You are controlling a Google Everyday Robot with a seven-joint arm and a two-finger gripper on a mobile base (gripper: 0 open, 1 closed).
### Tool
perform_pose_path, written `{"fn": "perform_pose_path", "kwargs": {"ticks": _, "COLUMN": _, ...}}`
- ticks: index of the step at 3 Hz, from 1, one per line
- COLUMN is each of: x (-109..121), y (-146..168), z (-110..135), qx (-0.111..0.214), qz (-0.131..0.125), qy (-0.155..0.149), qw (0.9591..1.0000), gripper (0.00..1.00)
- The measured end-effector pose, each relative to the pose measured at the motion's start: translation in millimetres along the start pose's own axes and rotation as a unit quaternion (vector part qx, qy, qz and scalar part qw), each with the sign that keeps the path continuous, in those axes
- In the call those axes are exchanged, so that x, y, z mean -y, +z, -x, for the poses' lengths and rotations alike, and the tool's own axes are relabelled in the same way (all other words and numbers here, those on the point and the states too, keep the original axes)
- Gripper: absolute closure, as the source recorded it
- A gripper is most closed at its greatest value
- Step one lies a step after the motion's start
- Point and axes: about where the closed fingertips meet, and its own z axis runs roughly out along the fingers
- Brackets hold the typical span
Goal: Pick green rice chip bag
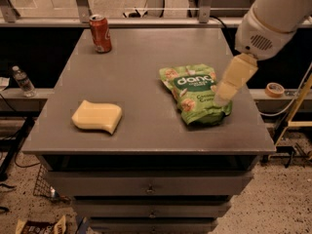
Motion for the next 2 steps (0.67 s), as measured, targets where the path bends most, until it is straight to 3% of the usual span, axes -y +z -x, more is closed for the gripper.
{"fn": "perform_pose_path", "kwargs": {"ticks": 1, "x": 26.9, "y": 20.9, "z": 19.3, "qx": 0.013, "qz": 0.008, "qy": 0.034, "qw": 0.9993, "gripper": 0.0}}
{"fn": "perform_pose_path", "kwargs": {"ticks": 2, "x": 44.1, "y": 55.8, "z": 26.5, "qx": -0.008, "qz": 0.024, "qy": 0.082, "qw": 0.9963, "gripper": 0.0}}
